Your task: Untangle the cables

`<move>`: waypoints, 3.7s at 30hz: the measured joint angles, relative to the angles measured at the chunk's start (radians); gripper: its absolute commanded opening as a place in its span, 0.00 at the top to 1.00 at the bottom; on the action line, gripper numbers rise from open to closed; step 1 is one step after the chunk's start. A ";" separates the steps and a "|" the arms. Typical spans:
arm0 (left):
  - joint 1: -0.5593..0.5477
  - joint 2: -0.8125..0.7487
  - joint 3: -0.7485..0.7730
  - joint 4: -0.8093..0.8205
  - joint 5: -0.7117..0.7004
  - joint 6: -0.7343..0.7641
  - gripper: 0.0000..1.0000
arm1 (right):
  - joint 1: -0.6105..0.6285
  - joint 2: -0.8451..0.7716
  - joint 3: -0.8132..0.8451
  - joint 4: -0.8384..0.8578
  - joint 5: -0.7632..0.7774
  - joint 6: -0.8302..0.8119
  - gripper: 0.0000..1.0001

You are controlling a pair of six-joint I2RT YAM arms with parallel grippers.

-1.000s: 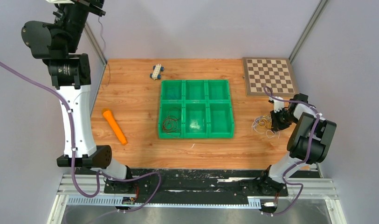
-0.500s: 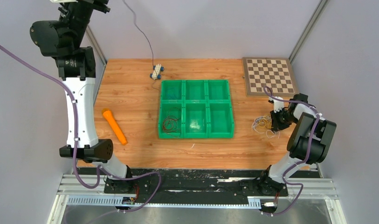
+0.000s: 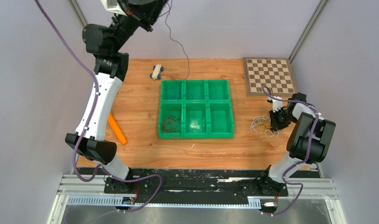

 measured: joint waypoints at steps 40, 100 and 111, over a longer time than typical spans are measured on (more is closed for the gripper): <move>-0.153 -0.018 -0.156 0.027 0.070 -0.048 1.00 | 0.001 0.000 0.000 -0.001 -0.006 0.003 0.93; -0.235 -0.153 -0.916 -0.022 0.175 0.085 1.00 | 0.001 0.011 0.011 -0.013 -0.011 0.002 0.93; -0.294 -0.220 -1.109 -0.299 0.120 0.470 1.00 | 0.001 0.011 0.011 -0.013 -0.011 0.002 0.93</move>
